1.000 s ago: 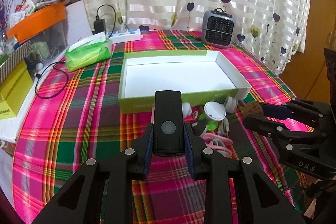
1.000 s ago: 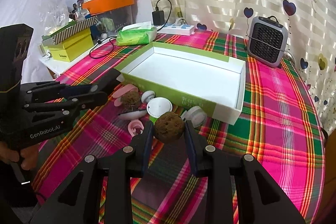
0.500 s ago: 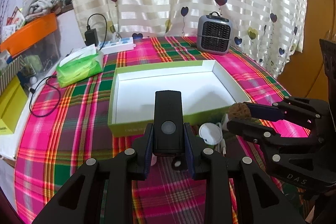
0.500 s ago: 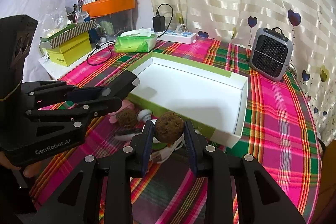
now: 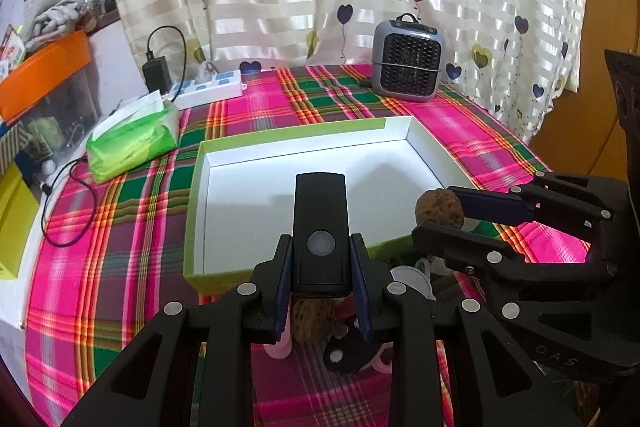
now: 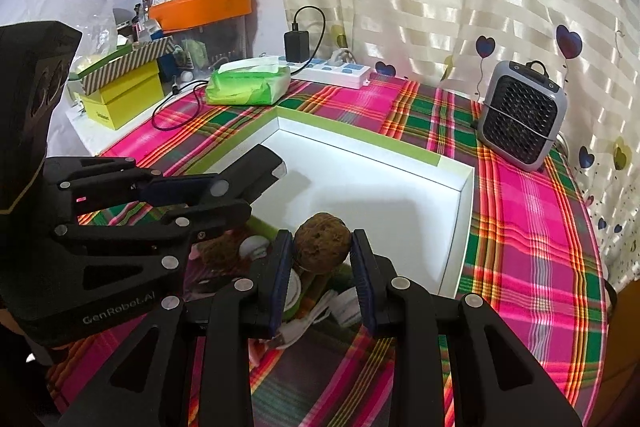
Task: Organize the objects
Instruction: 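Carry the black device with the left tool while the right carries the brown ball into the box, then open the left tool releasing the black device while the right releases the brown ball, then withdraw both open tools from the box toward the remaining objects, then grasp the black round disc with the left tool while the right grasps the pink clip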
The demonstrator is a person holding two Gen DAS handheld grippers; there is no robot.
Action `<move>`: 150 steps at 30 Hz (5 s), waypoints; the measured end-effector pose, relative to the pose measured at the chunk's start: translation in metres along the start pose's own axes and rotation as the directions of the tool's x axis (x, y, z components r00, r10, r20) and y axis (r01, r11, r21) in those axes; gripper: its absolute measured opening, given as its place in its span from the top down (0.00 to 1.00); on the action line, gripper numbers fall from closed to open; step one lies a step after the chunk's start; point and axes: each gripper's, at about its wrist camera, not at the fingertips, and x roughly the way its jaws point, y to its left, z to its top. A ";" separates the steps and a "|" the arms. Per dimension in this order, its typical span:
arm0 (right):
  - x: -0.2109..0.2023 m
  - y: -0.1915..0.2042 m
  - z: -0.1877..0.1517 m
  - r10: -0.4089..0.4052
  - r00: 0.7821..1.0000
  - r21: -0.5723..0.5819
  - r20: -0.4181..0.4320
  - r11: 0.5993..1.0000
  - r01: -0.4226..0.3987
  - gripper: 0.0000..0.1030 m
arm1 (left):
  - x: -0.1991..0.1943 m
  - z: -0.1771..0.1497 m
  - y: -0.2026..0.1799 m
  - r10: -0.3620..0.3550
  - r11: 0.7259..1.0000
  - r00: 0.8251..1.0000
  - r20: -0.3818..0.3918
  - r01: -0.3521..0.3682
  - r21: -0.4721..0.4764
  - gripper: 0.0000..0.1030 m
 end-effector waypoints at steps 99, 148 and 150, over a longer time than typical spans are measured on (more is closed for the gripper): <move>-0.019 0.024 -0.024 -0.031 0.999 -0.002 -0.011 1.000 0.031 0.60 | -0.025 -0.024 -0.009 -0.018 1.000 1.000 -0.002 0.018 0.003 0.75; -0.013 0.042 -0.058 0.114 0.991 -0.003 -0.065 0.993 -0.115 0.60 | -0.034 -0.060 0.014 -0.028 0.997 0.999 -0.034 0.026 -0.073 0.75; -0.011 0.042 -0.059 0.124 0.989 -0.003 -0.074 0.992 -0.125 0.60 | -0.033 -0.060 0.017 -0.024 0.997 0.999 -0.035 0.021 -0.078 0.74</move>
